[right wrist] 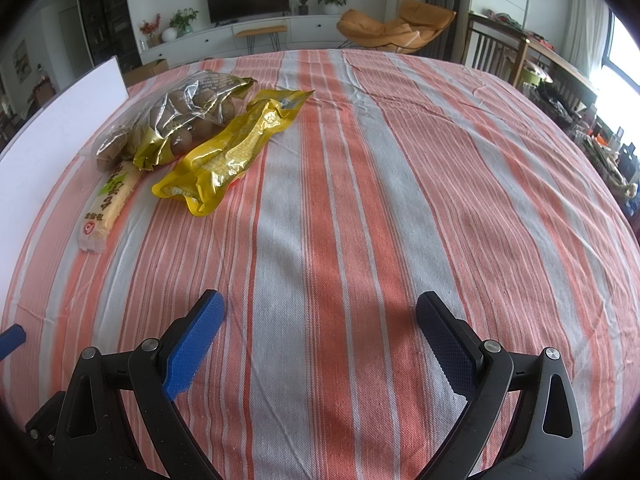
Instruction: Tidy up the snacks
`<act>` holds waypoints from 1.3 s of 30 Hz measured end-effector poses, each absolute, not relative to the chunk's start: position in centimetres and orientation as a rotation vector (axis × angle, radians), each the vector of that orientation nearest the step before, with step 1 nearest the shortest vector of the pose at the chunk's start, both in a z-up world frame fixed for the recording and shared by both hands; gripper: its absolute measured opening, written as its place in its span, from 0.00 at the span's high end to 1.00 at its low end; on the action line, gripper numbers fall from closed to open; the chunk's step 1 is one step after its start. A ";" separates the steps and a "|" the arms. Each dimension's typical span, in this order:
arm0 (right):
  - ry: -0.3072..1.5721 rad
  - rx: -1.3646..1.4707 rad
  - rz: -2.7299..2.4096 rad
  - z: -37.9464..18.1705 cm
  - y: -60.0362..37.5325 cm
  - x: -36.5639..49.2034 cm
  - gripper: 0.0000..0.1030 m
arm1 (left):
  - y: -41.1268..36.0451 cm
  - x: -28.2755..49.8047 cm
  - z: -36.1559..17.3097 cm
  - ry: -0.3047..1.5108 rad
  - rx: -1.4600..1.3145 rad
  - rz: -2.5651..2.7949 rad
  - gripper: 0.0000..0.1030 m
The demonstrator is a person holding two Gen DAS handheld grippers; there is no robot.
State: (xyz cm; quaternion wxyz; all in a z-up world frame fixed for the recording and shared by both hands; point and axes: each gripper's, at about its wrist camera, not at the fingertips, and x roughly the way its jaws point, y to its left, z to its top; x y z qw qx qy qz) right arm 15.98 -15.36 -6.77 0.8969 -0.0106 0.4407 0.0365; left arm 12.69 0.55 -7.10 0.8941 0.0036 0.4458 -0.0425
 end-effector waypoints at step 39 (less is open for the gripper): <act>1.003 0.138 0.207 -3.1 -13.4 28.0 0.06 | 2.7 14.5 -7.2 0.935 -0.024 0.000 0.00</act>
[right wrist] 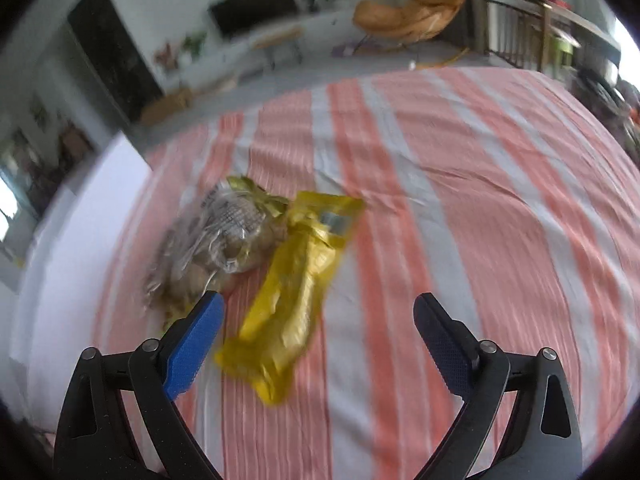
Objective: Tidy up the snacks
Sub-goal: 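Lower the right tool onto the yellow pouch and close on it, then grasp the clear hawthorn-bar bag with the left tool while the right tool holds the yellow pouch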
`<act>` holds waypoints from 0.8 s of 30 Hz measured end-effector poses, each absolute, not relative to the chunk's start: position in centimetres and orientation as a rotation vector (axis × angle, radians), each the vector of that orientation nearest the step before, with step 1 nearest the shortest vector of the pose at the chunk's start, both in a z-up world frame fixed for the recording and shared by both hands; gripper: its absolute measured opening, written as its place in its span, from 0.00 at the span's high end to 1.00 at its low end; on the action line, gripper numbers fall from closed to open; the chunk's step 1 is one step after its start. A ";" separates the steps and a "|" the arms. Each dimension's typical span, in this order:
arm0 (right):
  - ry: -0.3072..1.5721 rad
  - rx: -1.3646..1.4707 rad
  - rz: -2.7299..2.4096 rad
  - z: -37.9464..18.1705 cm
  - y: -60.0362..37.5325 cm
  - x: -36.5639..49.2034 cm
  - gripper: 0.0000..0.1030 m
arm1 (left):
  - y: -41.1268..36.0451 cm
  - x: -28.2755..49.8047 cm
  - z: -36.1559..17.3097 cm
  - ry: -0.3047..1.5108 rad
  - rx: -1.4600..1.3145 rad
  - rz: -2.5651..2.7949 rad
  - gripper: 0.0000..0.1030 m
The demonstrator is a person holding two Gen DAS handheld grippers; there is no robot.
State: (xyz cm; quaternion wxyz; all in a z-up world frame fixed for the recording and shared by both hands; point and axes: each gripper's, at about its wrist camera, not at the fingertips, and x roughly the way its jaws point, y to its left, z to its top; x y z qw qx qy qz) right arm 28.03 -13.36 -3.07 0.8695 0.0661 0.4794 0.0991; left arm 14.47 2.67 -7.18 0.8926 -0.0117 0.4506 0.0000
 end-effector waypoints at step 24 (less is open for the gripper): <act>0.889 -0.082 0.218 -8.7 -17.0 17.6 0.20 | 2.6 14.8 -7.0 0.953 -0.010 -0.009 0.00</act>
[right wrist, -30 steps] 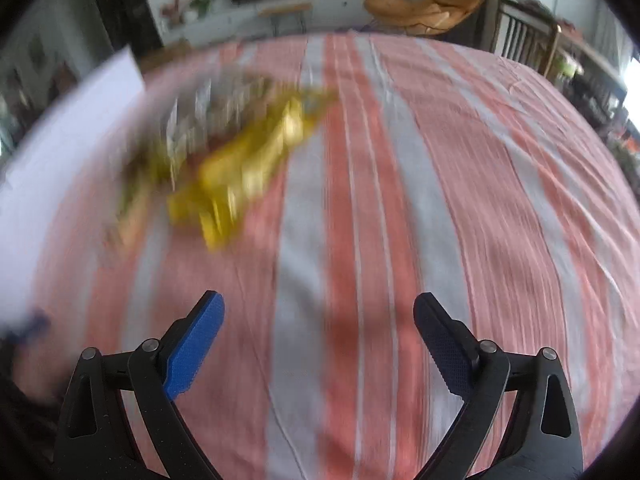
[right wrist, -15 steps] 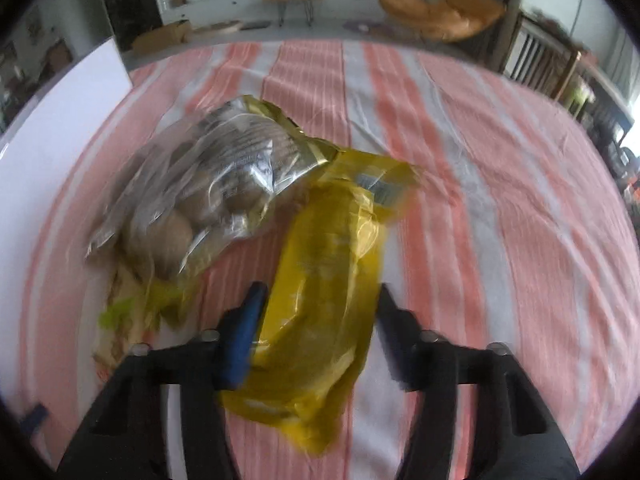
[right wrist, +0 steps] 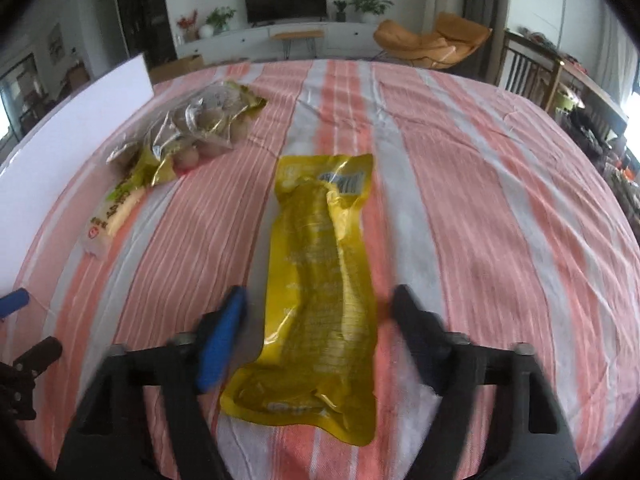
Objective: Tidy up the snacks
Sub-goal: 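Grasp the clear hawthorn-bar bag with the left tool while the right tool holds the yellow pouch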
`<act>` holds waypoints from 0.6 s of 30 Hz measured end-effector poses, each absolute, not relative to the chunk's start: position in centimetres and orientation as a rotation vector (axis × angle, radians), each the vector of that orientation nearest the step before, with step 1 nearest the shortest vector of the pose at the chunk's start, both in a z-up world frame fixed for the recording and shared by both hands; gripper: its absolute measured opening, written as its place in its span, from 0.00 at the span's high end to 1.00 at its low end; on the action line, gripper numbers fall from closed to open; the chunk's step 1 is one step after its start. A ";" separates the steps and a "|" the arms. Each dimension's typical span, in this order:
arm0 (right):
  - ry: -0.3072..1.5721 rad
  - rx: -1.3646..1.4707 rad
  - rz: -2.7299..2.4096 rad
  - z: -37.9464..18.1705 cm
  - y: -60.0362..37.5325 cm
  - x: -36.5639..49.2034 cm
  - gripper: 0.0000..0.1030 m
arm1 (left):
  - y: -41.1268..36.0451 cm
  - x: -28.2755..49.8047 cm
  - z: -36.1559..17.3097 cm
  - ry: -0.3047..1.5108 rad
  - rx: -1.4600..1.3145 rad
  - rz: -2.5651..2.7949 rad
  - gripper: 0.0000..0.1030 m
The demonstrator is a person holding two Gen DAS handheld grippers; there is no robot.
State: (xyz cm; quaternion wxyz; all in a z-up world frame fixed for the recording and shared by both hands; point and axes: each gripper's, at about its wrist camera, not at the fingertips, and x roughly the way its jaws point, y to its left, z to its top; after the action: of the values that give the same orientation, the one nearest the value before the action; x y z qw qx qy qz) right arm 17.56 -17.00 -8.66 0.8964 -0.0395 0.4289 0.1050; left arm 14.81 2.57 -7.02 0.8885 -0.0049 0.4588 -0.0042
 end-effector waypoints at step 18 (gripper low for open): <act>0.894 -0.093 0.202 -7.3 -16.2 17.4 0.16 | 6.2 37.7 -5.1 1.068 -0.356 -0.135 0.03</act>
State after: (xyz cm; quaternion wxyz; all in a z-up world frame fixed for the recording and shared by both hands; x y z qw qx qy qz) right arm 17.36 -16.23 -7.26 0.8957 -0.0446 0.4315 0.0974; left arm 37.72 6.15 -5.07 0.8436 -0.1685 0.5058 -0.0642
